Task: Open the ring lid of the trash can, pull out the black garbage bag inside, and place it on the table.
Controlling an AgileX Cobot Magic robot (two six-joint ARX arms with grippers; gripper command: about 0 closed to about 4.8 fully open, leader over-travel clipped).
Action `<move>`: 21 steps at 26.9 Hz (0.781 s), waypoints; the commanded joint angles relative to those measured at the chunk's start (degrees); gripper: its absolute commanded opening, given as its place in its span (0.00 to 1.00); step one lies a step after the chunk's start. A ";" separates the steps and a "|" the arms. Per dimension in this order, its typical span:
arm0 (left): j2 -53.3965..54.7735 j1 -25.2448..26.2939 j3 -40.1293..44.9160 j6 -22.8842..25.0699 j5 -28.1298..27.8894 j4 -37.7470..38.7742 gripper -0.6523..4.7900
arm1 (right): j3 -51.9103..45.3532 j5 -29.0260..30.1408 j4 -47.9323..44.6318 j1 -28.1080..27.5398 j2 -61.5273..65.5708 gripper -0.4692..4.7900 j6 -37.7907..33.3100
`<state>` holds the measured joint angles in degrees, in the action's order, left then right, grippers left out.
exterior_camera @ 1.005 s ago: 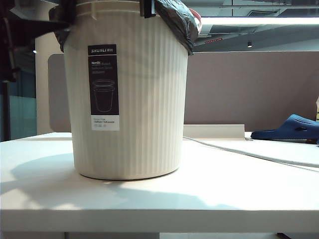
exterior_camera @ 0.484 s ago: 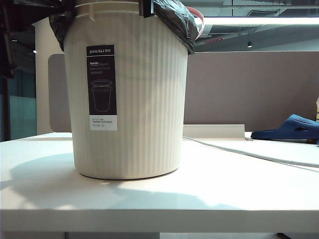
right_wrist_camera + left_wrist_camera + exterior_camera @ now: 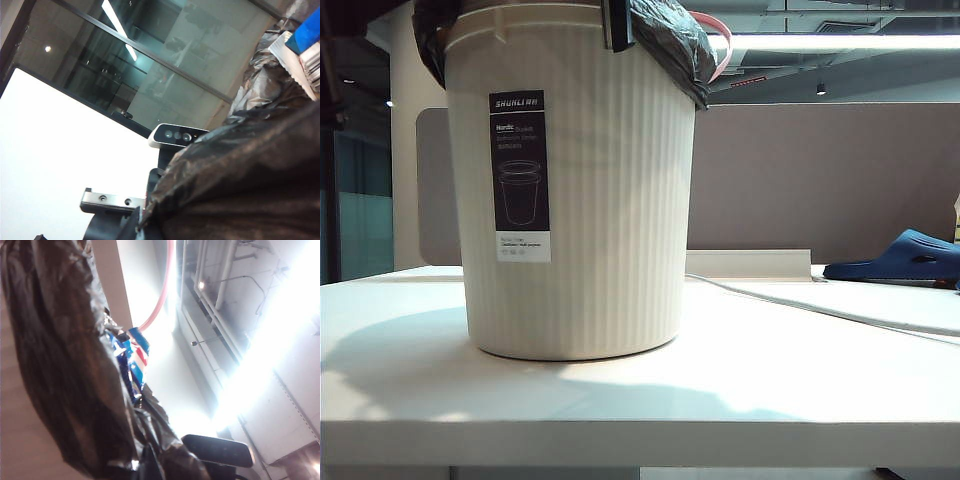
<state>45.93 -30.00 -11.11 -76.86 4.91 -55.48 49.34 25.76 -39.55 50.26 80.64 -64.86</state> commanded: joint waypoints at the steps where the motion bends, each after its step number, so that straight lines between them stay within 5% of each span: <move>1: -0.24 0.09 -0.57 0.37 0.24 -2.05 0.11 | 0.20 0.55 -0.57 0.02 -0.17 0.09 0.59; 21: -0.20 0.11 -13.68 9.40 4.26 7.15 0.11 | 0.24 4.13 -1.09 -2.45 -0.31 0.09 0.24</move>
<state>45.89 -29.82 -23.94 -68.69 8.56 -46.85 49.34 28.77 -39.55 48.27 80.62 -64.75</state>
